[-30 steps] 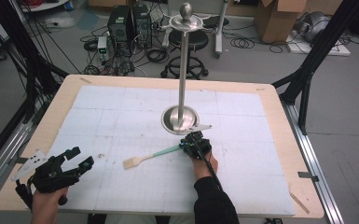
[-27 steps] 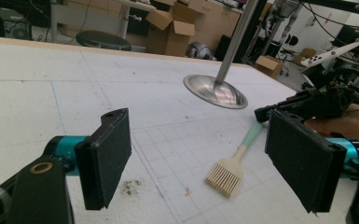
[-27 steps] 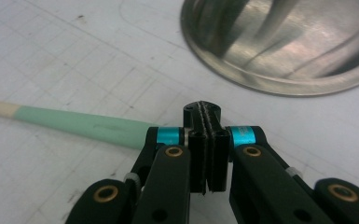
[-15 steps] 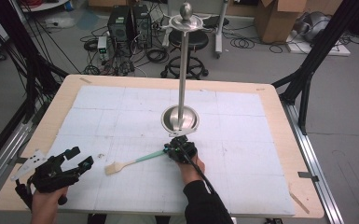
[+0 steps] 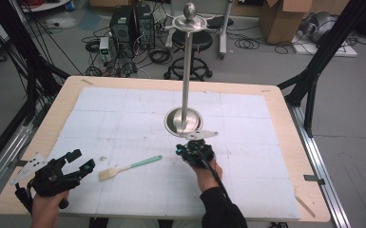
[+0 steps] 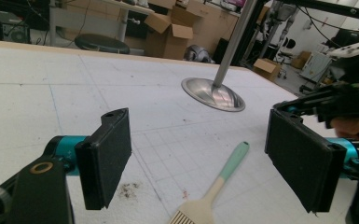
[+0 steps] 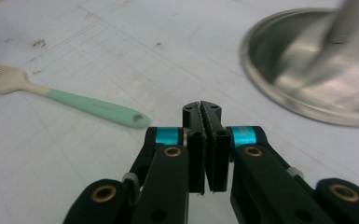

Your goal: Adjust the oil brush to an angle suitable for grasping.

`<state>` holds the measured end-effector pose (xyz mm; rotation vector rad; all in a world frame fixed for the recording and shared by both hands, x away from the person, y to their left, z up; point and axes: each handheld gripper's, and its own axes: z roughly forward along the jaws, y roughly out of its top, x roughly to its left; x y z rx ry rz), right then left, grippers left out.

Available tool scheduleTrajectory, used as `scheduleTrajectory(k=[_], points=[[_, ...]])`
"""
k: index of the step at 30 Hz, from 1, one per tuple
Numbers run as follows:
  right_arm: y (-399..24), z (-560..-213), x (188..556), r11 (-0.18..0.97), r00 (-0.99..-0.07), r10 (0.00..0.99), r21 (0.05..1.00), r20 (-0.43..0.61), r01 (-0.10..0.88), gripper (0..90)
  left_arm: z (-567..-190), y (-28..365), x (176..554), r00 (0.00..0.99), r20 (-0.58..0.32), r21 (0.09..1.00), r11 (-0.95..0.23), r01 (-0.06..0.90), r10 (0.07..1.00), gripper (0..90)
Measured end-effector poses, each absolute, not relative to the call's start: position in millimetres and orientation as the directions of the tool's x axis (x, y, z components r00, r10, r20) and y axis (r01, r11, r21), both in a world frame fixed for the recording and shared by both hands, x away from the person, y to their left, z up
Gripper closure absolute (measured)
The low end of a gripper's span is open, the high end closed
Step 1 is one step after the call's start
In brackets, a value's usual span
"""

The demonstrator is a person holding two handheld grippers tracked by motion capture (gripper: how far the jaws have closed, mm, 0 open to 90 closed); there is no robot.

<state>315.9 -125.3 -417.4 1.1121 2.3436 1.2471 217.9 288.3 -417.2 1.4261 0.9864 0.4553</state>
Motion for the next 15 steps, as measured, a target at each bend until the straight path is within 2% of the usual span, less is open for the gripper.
scheduleTrajectory(k=[7,10,11,15], points=[[-199,-393,279,0.264,-0.612,0.786,0.851,0.083,0.454,86.9,-417,282,218,0.568,-0.273,0.950,0.125,0.286,0.776,23.0],[-217,-389,269,0.251,-0.592,0.803,0.862,0.069,0.440,86.3,-417,281,218,0.573,-0.269,0.952,0.121,0.283,0.774,23.1],[-240,-384,256,0.232,-0.562,0.825,0.876,0.053,0.423,85.4,-417,280,218,0.578,-0.264,0.953,0.117,0.279,0.772,23.2],[-276,-379,235,0.182,-0.522,0.852,0.905,0.050,0.384,80.3,-416,280,218,0.588,-0.259,0.956,0.114,0.271,0.767,23.3]])
